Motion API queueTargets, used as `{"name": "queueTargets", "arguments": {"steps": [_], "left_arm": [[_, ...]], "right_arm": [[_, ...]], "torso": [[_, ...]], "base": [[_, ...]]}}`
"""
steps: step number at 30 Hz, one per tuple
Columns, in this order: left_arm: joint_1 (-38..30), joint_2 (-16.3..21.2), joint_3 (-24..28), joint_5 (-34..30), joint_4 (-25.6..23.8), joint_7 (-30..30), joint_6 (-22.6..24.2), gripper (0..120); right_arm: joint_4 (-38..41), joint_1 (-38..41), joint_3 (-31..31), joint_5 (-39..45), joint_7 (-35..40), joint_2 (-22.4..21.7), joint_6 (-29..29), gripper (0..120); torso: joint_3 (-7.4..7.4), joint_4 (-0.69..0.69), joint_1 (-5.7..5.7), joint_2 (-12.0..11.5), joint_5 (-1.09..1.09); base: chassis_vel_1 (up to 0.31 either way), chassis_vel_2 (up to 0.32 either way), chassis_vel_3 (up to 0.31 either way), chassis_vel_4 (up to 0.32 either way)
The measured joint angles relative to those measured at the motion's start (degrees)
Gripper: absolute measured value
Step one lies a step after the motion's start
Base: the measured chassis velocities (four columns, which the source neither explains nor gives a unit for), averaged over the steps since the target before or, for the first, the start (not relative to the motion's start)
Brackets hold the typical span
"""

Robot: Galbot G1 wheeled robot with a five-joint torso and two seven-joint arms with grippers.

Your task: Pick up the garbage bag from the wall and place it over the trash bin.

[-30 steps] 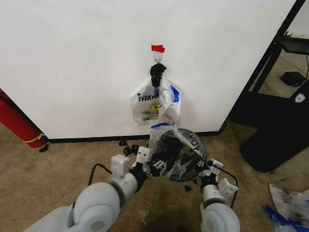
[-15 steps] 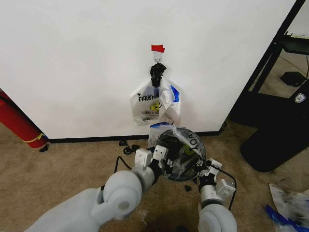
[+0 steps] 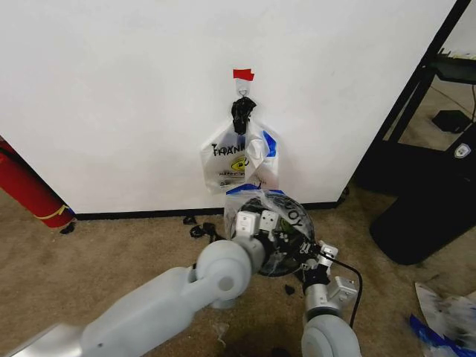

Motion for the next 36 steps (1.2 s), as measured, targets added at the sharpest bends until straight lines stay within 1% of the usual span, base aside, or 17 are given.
{"name": "queueTargets", "arguments": {"steps": [2, 6, 12, 14, 17, 22, 36], "left_arm": [[-0.49, -1.44, 0.66, 1.87, 2.42, -0.28, -0.10, 0], [-0.92, -2.26, 1.39, 3.76, 3.98, -2.60, 0.90, 0], [-0.96, -3.14, 1.90, 6.10, 6.99, -4.13, 1.44, 0], [-0.91, -3.31, 1.98, 7.71, 8.33, -4.04, 1.01, 0], [-0.44, -3.75, 1.97, 10.32, 10.15, -2.99, -0.81, 0], [0.00, -4.14, 2.10, 12.22, 11.08, -2.35, -1.82, 0], [0.19, -4.05, 3.56, 14.82, 14.35, -2.60, -0.70, 0]], "right_arm": [[0.19, -0.17, -0.23, -0.33, -0.23, 0.08, 0.28, 0], [0.49, -0.59, -0.27, -0.89, -0.87, 0.00, 0.80, 0], [0.79, -0.63, -0.20, -0.42, -0.99, -0.13, 0.94, 0], [1.09, -0.63, -0.20, 0.44, -0.97, -0.13, 0.82, 0], [1.41, -0.86, -0.36, 2.74, -0.64, 0.01, 0.20, 0], [1.76, -1.00, -0.78, 6.10, -0.15, 0.35, -0.81, 0], [3.04, -1.62, -1.37, 7.36, -0.30, 0.52, -1.25, 0]], "torso": [[0.00, 0.00, 0.00, 0.00, 0.00], [0.00, 0.01, 0.00, 0.00, 0.00], [0.00, 0.01, 0.00, 0.00, 0.00], [0.00, 0.01, 0.00, 0.00, 0.00], [0.00, 0.01, 0.00, 0.00, -0.01], [0.00, 0.01, 0.00, 0.00, -0.01], [0.00, 0.01, 0.00, 0.00, -0.02]], "base": [[0.000, 0.000, 0.000, 0.000], [0.000, 0.000, 0.000, 0.000], [0.000, 0.000, 0.000, 0.000], [0.000, 0.000, 0.000, 0.000], [0.000, 0.000, 0.000, 0.000], [0.000, 0.000, 0.000, 0.000], [0.000, 0.000, 0.000, 0.000]]}}
